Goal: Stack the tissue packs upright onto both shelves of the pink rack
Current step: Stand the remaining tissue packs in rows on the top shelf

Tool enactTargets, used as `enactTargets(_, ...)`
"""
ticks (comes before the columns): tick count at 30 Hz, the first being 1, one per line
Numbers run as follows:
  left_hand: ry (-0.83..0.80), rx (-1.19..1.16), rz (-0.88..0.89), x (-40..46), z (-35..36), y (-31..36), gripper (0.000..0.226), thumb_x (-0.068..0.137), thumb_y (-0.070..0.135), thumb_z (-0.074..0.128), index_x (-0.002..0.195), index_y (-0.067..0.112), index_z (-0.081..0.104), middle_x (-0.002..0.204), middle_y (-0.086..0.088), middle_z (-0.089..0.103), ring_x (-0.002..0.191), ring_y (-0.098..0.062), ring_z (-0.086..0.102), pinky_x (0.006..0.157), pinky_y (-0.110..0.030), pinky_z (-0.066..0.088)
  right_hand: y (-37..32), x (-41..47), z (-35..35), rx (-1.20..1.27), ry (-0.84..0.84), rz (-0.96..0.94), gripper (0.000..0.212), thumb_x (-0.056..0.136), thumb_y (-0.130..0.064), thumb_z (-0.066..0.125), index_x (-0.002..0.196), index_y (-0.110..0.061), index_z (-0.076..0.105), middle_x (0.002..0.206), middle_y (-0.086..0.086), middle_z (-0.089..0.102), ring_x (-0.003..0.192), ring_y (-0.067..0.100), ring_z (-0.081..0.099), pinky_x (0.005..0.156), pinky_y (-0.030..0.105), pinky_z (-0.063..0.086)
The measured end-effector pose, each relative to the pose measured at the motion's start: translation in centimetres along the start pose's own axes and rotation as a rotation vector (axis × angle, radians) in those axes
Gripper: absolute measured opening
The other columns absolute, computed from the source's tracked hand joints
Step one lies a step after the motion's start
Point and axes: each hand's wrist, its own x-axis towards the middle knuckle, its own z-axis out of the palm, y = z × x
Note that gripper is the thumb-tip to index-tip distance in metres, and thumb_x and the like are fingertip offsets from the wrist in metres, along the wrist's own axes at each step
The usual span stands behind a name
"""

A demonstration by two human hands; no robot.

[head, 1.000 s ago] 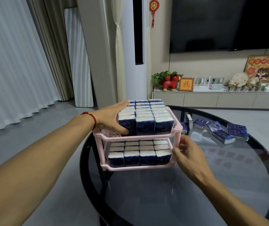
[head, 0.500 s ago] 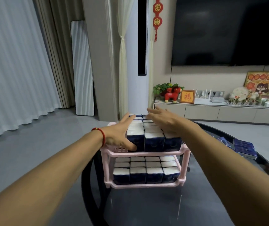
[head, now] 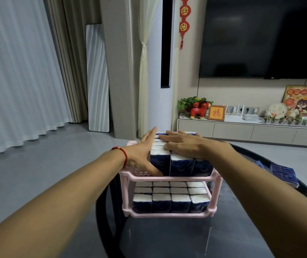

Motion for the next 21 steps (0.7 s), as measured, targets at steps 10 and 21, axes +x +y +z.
enactTargets(10, -0.092, -0.012, -0.158, 0.2, -0.3, -0.8, 0.149, 0.072, 0.051, 0.087, 0.15, 0.032, -0.039, 0.171, -0.002, 0.012, 0.149, -0.027, 0.028, 0.111, -0.028, 0.033, -0.1, 0.1, 0.5, -0.059, 0.03, 0.003, 0.053, 0.105, -0.052, 0.027, 0.157, -0.052, 0.016, 0.17, -0.014, 0.0, 0.157, 0.02, -0.002, 0.116, 0.073, -0.002)
enactTargets(21, -0.102, 0.104, -0.119, -0.1, 0.2, -0.8, 0.143, 0.056, 0.077, 0.082, 0.157, 0.039, -0.011, 0.158, 0.011, 0.034, 0.137, -0.018, 0.047, 0.116, -0.04, 0.042, 0.0, 0.3, 0.8, -0.031, 0.022, 0.016, 0.055, 0.104, -0.053, 0.027, 0.157, -0.053, 0.012, 0.17, -0.014, -0.002, 0.157, 0.021, -0.005, 0.115, 0.074, -0.006)
